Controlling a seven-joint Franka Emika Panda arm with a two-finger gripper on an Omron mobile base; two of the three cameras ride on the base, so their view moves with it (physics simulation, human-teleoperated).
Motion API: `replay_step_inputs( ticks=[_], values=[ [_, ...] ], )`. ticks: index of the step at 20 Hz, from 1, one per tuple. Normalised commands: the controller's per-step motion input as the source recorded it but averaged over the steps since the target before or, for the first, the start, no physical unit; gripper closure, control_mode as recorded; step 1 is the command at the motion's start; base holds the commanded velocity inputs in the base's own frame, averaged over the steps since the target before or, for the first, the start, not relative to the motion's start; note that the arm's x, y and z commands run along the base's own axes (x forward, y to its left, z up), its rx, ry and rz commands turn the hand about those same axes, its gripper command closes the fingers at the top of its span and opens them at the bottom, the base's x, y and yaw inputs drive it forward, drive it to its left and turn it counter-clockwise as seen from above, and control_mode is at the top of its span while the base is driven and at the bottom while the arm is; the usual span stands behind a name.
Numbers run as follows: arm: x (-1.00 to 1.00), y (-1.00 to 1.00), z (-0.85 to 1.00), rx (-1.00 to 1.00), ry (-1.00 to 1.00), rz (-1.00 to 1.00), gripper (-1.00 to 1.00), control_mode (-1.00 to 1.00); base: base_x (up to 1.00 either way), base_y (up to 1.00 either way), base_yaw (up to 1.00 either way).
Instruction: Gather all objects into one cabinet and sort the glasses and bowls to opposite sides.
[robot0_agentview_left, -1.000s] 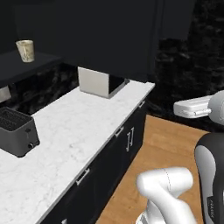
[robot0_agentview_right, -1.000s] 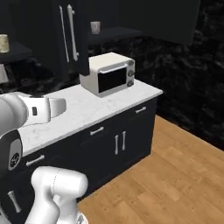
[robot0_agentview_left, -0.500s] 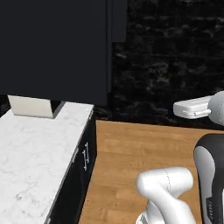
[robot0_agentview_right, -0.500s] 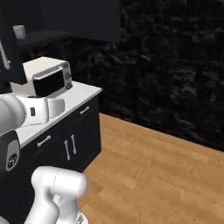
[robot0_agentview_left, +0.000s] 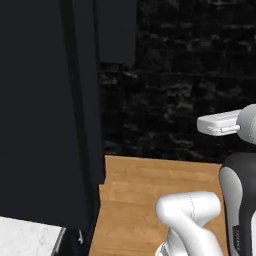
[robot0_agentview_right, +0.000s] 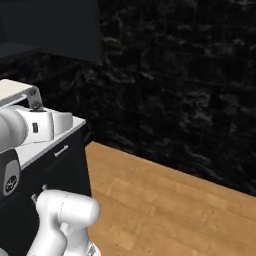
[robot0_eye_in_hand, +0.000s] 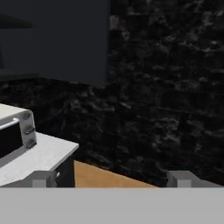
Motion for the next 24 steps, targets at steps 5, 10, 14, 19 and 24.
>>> replay_step_inputs(
  ticks=[5,10,14,19,24],
  values=[
    [0.00,0.00,0.00,0.00,0.00,0.00,-1.00,1.00,0.86,0.09,0.35],
    [0.00,0.00,0.00,0.00,0.00,0.00,-1.00,1.00,0.69,0.30,0.37],
    [0.00,0.00,0.00,0.00,0.00,0.00,-1.00,1.00,0.47,0.46,0.62],
    [0.00,0.00,0.00,0.00,0.00,0.00,-1.00,1.00,0.63,0.33,0.34],
    [0.00,0.00,0.00,0.00,0.00,0.00,-1.00,1.00,0.40,-0.11,0.60]
  ],
)
